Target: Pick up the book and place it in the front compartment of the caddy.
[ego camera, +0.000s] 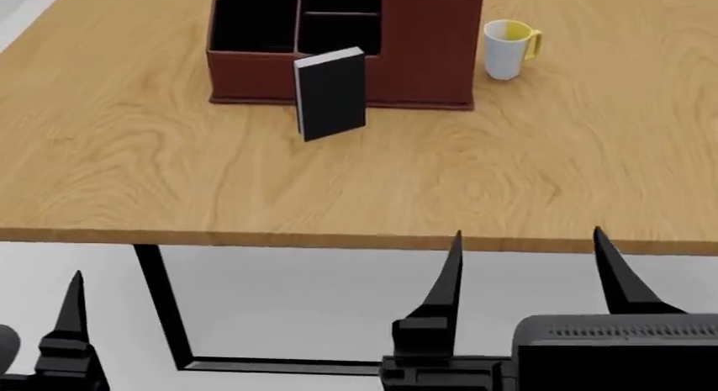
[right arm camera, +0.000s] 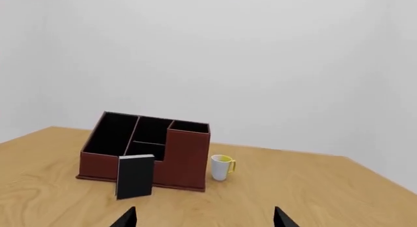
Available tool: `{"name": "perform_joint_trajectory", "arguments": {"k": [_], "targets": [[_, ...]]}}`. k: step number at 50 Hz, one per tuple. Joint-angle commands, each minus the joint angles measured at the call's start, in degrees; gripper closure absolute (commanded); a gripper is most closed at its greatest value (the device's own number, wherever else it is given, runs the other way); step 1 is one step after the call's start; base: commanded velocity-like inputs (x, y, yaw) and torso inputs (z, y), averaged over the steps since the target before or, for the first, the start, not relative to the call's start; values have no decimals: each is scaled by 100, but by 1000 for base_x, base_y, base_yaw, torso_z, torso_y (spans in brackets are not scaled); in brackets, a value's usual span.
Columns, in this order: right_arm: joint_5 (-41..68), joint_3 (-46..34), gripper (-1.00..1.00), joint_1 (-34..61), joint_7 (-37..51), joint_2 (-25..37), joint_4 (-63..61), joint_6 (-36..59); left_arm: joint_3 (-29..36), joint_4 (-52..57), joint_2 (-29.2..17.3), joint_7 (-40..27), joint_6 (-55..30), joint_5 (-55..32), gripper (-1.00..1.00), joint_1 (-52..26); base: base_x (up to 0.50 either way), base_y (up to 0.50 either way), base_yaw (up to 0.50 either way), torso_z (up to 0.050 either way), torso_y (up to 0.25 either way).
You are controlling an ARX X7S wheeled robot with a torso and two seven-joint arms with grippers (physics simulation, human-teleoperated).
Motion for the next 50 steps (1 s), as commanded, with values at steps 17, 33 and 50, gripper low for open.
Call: {"name": "perform_joint_trajectory", "arguments": {"k": [17,33,50], "targets": [[41,-247,-100,153,314,309,-215,298,16,177,-13,-139,-178,-128,-100,-80,500,18,0,0,1],[329,11,-100,114,305,254,-187,230,-1,177,-27,-168,-160,-223,-100,-76,500,135,0,0,2],[551,163,-100,156,377,271,-198,248,37,233,-49,-247,-243,-293,-100,-153,500,30,0,0,1]]}}
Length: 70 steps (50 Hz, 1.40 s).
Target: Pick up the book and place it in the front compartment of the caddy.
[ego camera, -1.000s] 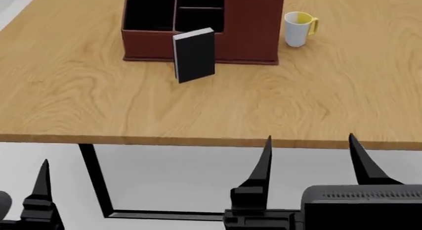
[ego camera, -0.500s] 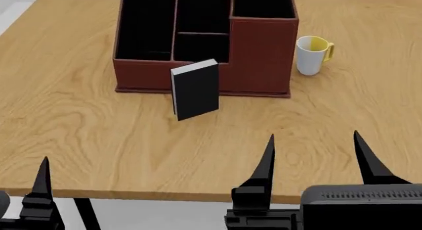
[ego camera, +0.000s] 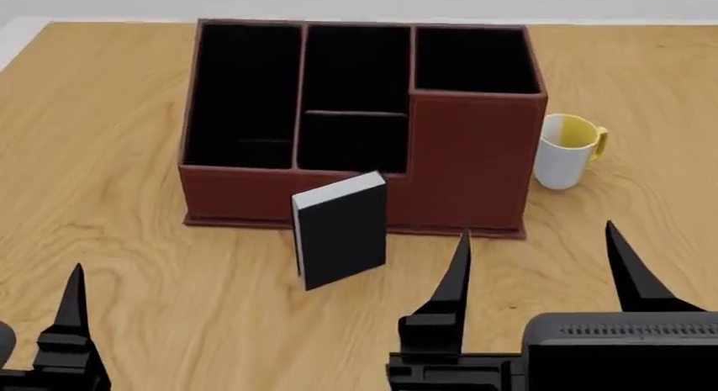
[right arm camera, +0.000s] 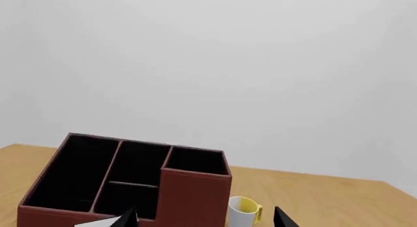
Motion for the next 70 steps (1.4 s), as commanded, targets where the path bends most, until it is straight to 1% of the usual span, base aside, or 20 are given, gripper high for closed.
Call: {"name": "perform_joint_trajectory", "arguments": {"k": [1,23,54,57,61,63,67,70], "targets": [[140,101,-100,16,58,27,-16,18,12,35,-13,-45,-41,-57,-100,-36,500,0,0,0,0],[392,203,-100,-77,241,83,-20,-60,17,30,-45,-107,27,-153,-100,32,500,0,0,0,1],[713,118,-100,-182,660,374,-8,-340,-10,139,-110,-191,-86,-340,-100,3,500,0,0,0,1],[697,113,-100,-189,704,406,-15,-422,-7,117,-114,-195,-79,-356,-100,-4,142,0,0,0,3],[848,136,-100,-91,761,453,-79,-226,22,129,-126,-194,-134,-394,-100,-37,-3,0,0,0,3],[1098,197,-100,-43,909,541,-97,-197,42,142,-151,-183,-189,-418,-100,-57,0,0,0,0,0],[2227,184,-100,120,1851,1148,-99,-244,-52,236,-185,-100,-473,-582,-100,-135,0,0,0,0,0],[3256,74,-100,309,2755,1740,-98,-419,-155,332,-214,-11,-786,-752,-100,-250,0,0,0,0,0]]}}
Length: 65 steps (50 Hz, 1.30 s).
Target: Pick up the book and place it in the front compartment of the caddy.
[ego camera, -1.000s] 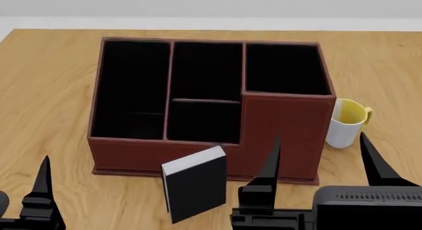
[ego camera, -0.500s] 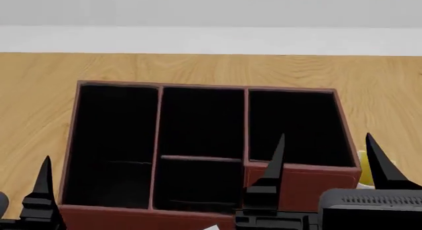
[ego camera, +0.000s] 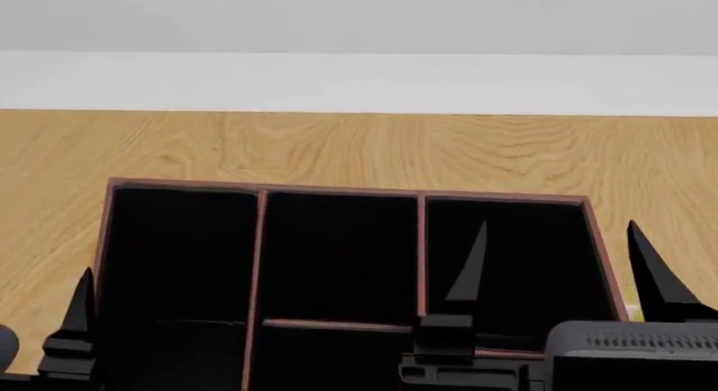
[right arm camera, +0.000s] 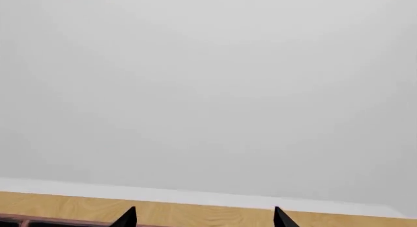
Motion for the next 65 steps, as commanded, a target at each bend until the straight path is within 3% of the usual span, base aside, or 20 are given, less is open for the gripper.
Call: {"name": "perform_joint_trajectory", "arguments": {"k": [1,9,16,18,22,29,35,41,65], "targets": [[2123,-95,-100,373,1785,1186,-32,-257,-148,205,-116,161,-621,-344,-100,-215,0,0,0,0,0],[3366,-288,-100,726,2901,2034,-25,-612,-205,530,-505,402,-1615,-949,-100,-641,0,0,0,0,0],[3861,-618,-100,1021,3448,2517,-23,-969,-287,531,-1715,-1254,-2085,-3882,-100,-1164,0,0,0,0,0],[3884,-728,-100,1064,3526,2598,-14,-1050,-441,514,-1756,-1469,-2252,-4366,-100,-1259,0,0,0,0,0],[3889,-900,-100,1104,3610,2678,-3,-1150,-1018,231,-1704,-2080,-2936,-6161,-100,-1539,0,0,0,0,0],[4088,-1168,-100,1304,3887,2959,-15,-1349,-500,-441,-2168,-3437,-2643,-8057,-100,-1939,0,0,0,0,0],[4121,-1313,-100,1348,3999,3073,0,-1456,-16,-770,-2445,-4111,-2165,-9078,-100,-2122,0,0,0,0,0],[3894,-1449,-100,1146,3944,3112,50,-1642,500,-904,-2624,-4592,-1801,-9761,-100,-2343,0,0,0,0,0],[3620,-1631,-100,887,3923,3245,138,-1942,1626,-1313,-2481,-4961,-1544,-10290,-100,-2573,0,0,0,0,0]]}}
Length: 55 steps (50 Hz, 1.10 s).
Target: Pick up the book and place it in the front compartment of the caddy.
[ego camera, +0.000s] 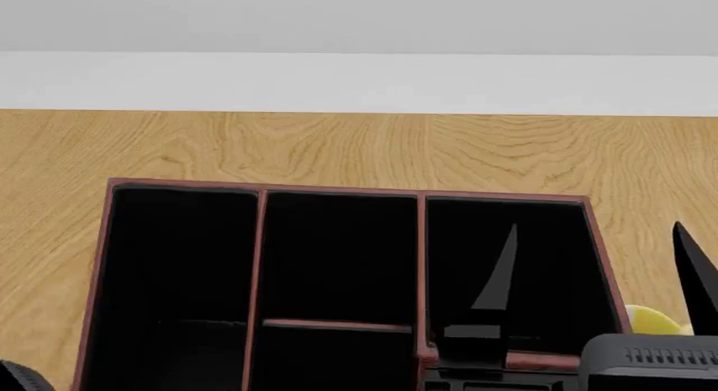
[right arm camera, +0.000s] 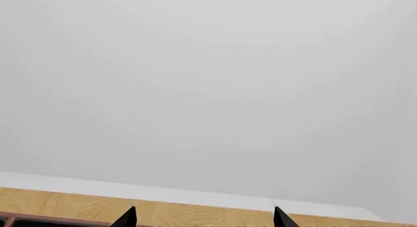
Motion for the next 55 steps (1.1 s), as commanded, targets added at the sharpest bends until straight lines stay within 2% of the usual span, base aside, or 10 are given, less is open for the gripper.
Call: {"name": "perform_joint_trajectory", "arguments": {"k": [1,19,36,55], "targets": [[-92,-138,-100,-36,20,37,42,-101,600,-263,38,-295,135,-415,-100,-281,0,0,0,0,0],[-122,-193,-100,-47,54,149,94,-164,1167,-834,393,59,-309,85,-100,-692,0,0,0,0,0],[-271,-210,-100,-293,98,238,72,-369,1866,-1118,817,82,-396,104,-100,-1092,0,0,0,0,0],[-403,-222,-100,-499,114,327,90,-626,2106,-1438,1132,661,-578,883,-100,-1083,0,0,0,0,0]]}}
